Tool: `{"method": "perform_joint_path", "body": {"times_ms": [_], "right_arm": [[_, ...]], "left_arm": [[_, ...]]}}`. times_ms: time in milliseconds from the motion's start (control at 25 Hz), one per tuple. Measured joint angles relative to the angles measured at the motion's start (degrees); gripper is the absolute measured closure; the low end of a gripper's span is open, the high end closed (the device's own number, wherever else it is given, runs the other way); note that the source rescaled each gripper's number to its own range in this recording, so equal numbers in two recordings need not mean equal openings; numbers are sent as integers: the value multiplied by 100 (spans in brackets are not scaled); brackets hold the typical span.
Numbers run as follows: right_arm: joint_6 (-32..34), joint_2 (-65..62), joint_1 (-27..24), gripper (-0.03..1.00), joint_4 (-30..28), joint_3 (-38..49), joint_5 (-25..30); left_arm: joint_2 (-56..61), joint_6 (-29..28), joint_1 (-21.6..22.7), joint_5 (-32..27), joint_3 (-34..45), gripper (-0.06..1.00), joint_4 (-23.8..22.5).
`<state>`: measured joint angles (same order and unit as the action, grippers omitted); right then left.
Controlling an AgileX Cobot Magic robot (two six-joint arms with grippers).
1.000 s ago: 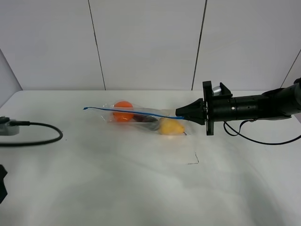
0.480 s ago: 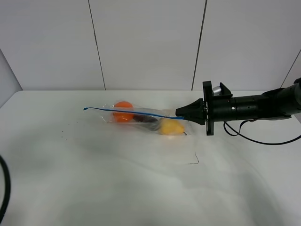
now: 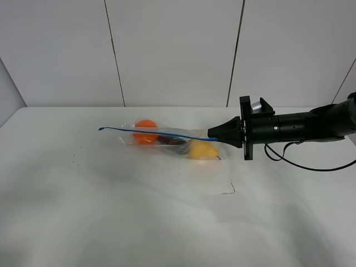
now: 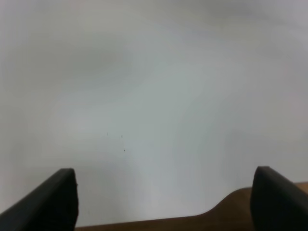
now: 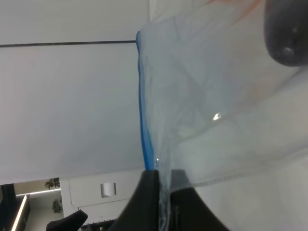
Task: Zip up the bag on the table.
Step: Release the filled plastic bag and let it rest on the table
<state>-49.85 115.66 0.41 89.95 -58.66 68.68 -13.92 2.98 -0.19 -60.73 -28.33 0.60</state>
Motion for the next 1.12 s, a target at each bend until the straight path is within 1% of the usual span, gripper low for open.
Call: {"method": "perform_joint_path", "body": {"times_ms": [120,160,320,400,440,480,520,600,640,720,840,880,960,1080,1120], "right_arm": [[0,0,0,96,0,0,0],[0,0,0,96,0,0,0],[6,0,0,96,0,0,0],[69,0,0,88,-6,0,2],[112,0,0,78,-33,0,14],[155,0,0,65,-45,0,21],[198,0,0,52,-82,0,21],[261,0,0,20,-164,0,21],[297,0,0,11,-219,0,21],[437,0,0,2,-448,-66,21],[829,0,0,-2,-1182,-511,30],[1040,0,0,-3,-1548,-759,33],[1521,0,0,-3,-2361,-1338,41],[2281,0,0,-3,-3820,-2171,59],[2542,0,0,-3,-4210,-2398,59]], "left_arm": [[280,18,0,7,0,-6,5],[607,18,0,7,0,-6,5],[1299,18,0,1,4,-6,11],[1403,18,0,-11,4,-6,11],[1411,18,0,-11,4,-6,11],[1425,18,0,0,4,-6,11],[1431,18,0,0,4,-6,11],[1431,18,0,4,4,-6,11],[1431,18,0,4,4,-6,5],[1431,18,0,6,4,-6,5],[1431,18,0,12,4,-6,5],[1431,18,0,17,4,-6,5],[1431,18,0,17,4,-6,5],[1431,18,0,38,4,-6,-8],[1431,18,0,38,4,-6,-8]]}}
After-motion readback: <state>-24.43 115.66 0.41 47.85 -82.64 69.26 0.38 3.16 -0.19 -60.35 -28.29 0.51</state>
